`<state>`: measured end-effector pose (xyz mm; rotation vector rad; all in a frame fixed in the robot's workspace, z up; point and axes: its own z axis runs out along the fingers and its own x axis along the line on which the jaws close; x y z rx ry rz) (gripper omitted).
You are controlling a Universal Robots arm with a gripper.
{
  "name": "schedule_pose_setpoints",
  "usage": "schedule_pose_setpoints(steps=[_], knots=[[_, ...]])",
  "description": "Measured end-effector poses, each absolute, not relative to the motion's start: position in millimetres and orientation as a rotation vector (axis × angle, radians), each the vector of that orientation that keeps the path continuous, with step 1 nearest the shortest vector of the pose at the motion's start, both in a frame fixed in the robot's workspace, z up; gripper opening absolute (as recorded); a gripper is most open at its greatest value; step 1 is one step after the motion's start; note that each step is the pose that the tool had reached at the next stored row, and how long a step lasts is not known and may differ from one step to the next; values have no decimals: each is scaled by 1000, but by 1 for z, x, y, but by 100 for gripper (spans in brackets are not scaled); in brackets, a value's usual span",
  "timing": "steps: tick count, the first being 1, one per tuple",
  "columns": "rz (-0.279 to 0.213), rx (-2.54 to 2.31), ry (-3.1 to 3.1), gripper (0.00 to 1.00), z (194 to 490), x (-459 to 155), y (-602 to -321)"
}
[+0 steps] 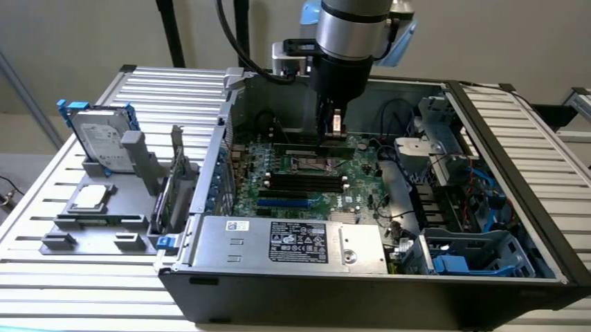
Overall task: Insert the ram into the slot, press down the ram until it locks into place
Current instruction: 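Insert the ram into the slot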
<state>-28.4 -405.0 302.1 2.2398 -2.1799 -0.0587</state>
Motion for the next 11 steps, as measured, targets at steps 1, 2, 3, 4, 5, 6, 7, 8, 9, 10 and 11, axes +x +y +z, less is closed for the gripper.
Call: schedule_pose_setpoints(steps=[1, 2, 3, 4, 5, 6, 7, 8, 9, 10, 11], knots=[[-59, 2240, -2180, 13, 300, -28, -405], [-59, 2240, -2180, 13, 298, -28, -405], [-59, 2240, -2180, 13, 297, -28, -405], [-59, 2240, -2180, 13, 295, -28, -405], [-59, 2240, -2180, 13, 293, -28, -405], [-59, 2240, -2180, 13, 291, -28, -405], [-59, 2240, -2180, 13, 289, -28, -405], [-59, 2240, -2180, 13, 287, -28, -405], [-59, 2240, -2180, 13, 286, -28, -405], [-59, 2240, -2180, 13, 284, -28, -405], [-59, 2240, -2180, 13, 282, -28, -405]])
